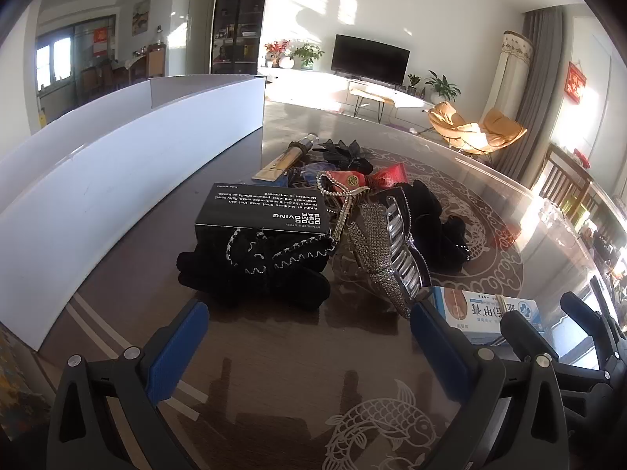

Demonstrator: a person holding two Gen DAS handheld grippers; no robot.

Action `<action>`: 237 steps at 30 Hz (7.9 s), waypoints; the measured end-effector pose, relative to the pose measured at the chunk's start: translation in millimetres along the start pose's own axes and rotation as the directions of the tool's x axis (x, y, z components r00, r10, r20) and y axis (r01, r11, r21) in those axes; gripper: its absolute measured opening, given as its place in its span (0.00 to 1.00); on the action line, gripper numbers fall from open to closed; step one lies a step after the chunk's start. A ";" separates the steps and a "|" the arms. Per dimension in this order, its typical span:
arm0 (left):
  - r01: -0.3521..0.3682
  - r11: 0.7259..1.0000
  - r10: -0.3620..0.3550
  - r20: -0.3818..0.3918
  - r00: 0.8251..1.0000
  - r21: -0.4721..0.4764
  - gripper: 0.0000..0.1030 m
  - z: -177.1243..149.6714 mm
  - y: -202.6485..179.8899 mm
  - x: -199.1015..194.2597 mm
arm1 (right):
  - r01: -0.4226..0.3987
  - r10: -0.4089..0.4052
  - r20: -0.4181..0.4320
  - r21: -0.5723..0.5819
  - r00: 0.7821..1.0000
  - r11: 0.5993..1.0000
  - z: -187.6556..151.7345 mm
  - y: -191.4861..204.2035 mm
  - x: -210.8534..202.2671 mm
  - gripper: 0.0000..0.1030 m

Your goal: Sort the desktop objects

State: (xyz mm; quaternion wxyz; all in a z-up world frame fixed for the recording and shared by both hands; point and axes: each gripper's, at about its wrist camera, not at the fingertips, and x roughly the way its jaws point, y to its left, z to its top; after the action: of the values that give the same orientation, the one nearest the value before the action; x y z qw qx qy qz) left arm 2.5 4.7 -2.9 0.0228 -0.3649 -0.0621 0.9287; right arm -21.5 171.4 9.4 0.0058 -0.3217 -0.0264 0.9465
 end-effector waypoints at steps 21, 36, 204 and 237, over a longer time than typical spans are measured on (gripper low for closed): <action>0.001 1.000 -0.001 0.000 1.000 0.012 1.00 -2.4 -3.3 2.1 | -0.001 0.001 -0.004 -0.003 1.000 1.000 -0.6 -0.2 0.1 1.00; 0.002 1.000 -0.002 -0.004 1.000 0.010 1.00 -2.9 -2.4 1.9 | -0.003 0.003 -0.007 -0.007 1.000 1.000 -1.1 -0.3 1.0 1.00; -0.036 0.989 0.065 -0.208 0.976 0.144 1.00 14.2 2.5 66.6 | -0.028 0.035 -0.290 0.030 0.956 0.999 20.3 -35.1 94.4 1.00; -0.047 0.989 0.075 -0.202 0.977 0.140 1.00 13.5 -1.0 68.2 | -0.029 0.036 -0.290 0.029 0.956 0.999 20.0 -35.2 94.4 1.00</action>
State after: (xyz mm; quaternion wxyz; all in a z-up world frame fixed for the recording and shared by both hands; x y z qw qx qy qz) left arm -56.7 10.3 -39.0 0.0248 -0.4587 0.0147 0.8881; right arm -108.7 208.3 -30.3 -0.0020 -0.4573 -0.0084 0.8892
